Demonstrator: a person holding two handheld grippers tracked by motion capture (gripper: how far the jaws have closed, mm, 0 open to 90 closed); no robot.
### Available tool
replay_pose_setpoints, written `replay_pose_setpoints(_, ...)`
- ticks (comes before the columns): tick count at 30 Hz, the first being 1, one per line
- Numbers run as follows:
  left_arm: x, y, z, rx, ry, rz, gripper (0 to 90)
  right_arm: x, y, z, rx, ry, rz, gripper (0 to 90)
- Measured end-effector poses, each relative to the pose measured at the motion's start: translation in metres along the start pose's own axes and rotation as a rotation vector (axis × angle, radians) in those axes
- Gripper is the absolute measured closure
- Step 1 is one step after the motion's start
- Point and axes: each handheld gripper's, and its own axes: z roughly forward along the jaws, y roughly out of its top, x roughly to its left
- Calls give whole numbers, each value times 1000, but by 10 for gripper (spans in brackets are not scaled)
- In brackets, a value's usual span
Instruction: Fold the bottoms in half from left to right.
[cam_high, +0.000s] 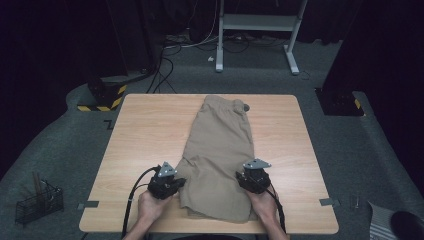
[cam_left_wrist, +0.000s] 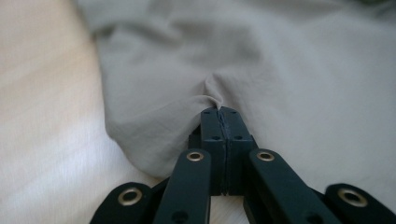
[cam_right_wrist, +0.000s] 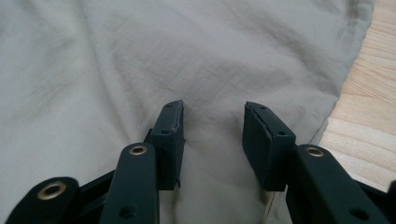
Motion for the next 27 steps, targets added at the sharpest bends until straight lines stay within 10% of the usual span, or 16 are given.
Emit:
replay_pose_setpoints(5, -9, 28, 5, -46, -78, 18, 896, 0, 0, 1, -6, 0, 5, 583)
replay_pose_setpoints(14, -21, 37, 76, 94, -72, 80, 786, -1, 0, 2, -17, 2, 2, 577)
replay_pose_setpoints(19, -28, 35, 53, 29, -27, 102, 570, -2, 0, 3, -22, 1, 1, 577)
replay_pose_setpoints(27, -20, -4, 10, -23, 24, 12, 535, -2, 0, 3, -22, 3, -2, 577)
